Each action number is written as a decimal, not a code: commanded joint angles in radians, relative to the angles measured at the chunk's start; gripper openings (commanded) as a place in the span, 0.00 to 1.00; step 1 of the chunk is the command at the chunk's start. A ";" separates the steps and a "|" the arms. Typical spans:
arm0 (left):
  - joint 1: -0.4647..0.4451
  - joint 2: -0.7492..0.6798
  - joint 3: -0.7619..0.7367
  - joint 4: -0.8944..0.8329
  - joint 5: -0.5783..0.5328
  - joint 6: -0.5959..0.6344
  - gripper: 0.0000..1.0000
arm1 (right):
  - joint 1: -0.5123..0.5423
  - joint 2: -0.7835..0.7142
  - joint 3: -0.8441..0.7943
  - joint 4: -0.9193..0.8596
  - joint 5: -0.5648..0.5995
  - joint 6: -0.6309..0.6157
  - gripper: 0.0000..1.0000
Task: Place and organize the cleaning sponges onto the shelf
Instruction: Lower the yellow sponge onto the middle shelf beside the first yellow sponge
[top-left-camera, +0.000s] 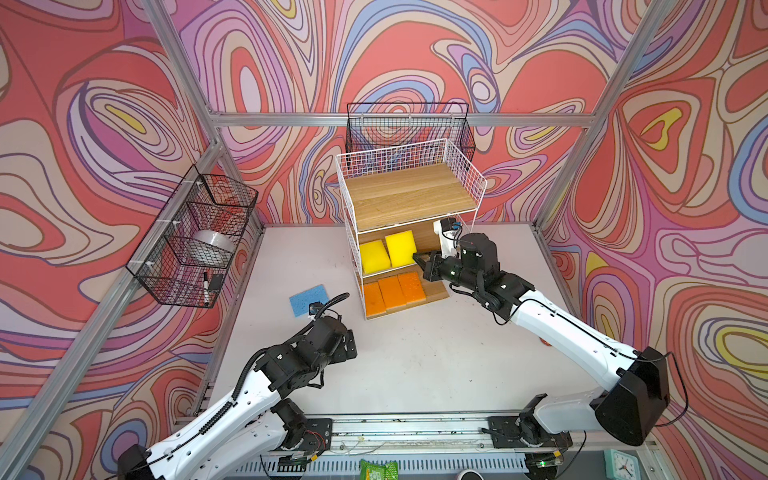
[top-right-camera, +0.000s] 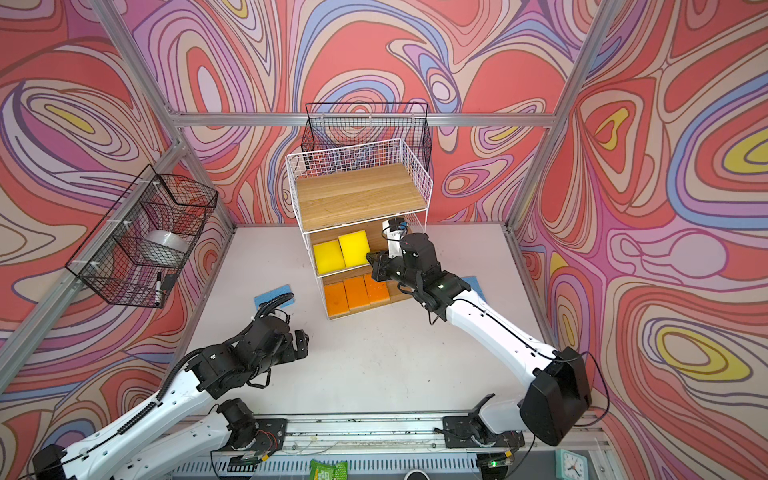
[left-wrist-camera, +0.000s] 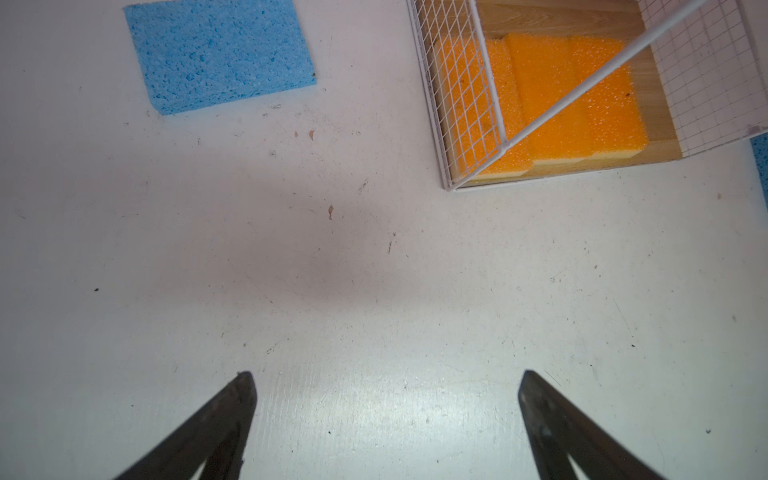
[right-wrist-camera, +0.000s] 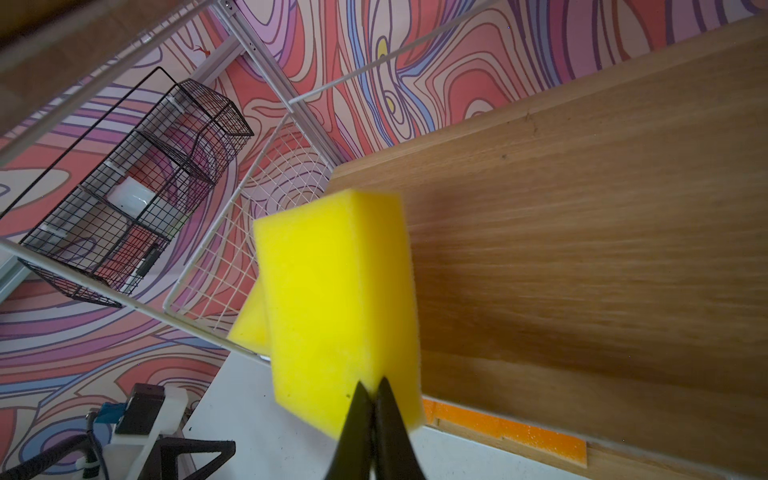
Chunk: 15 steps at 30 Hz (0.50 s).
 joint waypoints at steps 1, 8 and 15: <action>0.006 -0.009 0.027 -0.009 -0.002 0.002 1.00 | -0.008 0.020 -0.005 0.027 -0.012 -0.011 0.00; 0.008 -0.023 0.025 -0.019 -0.002 -0.004 1.00 | -0.011 0.039 0.004 0.021 -0.019 -0.010 0.00; 0.008 -0.031 0.023 -0.027 -0.003 -0.007 1.00 | -0.014 0.049 0.007 0.018 -0.016 -0.011 0.16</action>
